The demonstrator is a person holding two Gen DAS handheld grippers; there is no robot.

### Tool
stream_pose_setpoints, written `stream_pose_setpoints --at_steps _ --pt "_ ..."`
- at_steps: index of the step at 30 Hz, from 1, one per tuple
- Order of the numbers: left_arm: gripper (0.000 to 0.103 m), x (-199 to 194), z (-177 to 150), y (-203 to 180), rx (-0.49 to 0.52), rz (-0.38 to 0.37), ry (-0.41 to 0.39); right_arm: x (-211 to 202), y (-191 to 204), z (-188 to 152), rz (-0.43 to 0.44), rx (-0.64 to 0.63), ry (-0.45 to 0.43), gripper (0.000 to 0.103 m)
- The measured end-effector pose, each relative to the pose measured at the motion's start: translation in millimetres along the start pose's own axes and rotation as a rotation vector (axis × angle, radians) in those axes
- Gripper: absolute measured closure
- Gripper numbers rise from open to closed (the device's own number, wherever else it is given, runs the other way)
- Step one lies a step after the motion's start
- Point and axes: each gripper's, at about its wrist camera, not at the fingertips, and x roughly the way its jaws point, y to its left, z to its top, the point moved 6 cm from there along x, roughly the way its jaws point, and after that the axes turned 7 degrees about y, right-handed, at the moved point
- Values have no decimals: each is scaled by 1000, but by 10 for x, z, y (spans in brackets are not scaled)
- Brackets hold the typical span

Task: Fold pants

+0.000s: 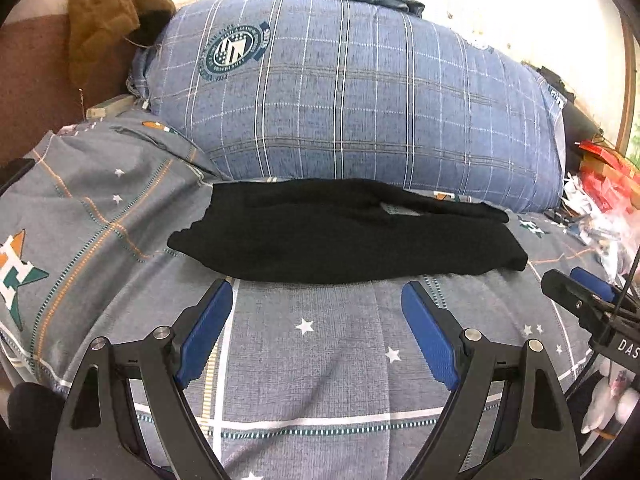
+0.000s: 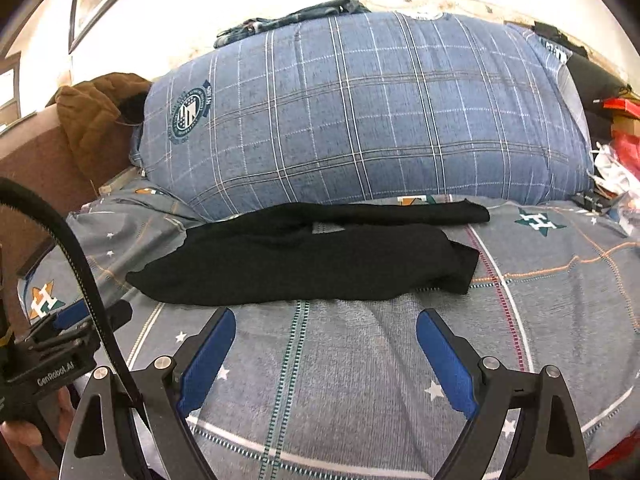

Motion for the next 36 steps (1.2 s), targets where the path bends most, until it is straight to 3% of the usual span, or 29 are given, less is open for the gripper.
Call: stream_pose_setpoints --at_steps 29,36 --pt "16 -489 196 -105 -51 -3 -96 -849 342 173 -40 -187 -110 12" --pt "16 -482 108 -125 4 -9 -71 -872 432 208 -30 -165 -143 12"
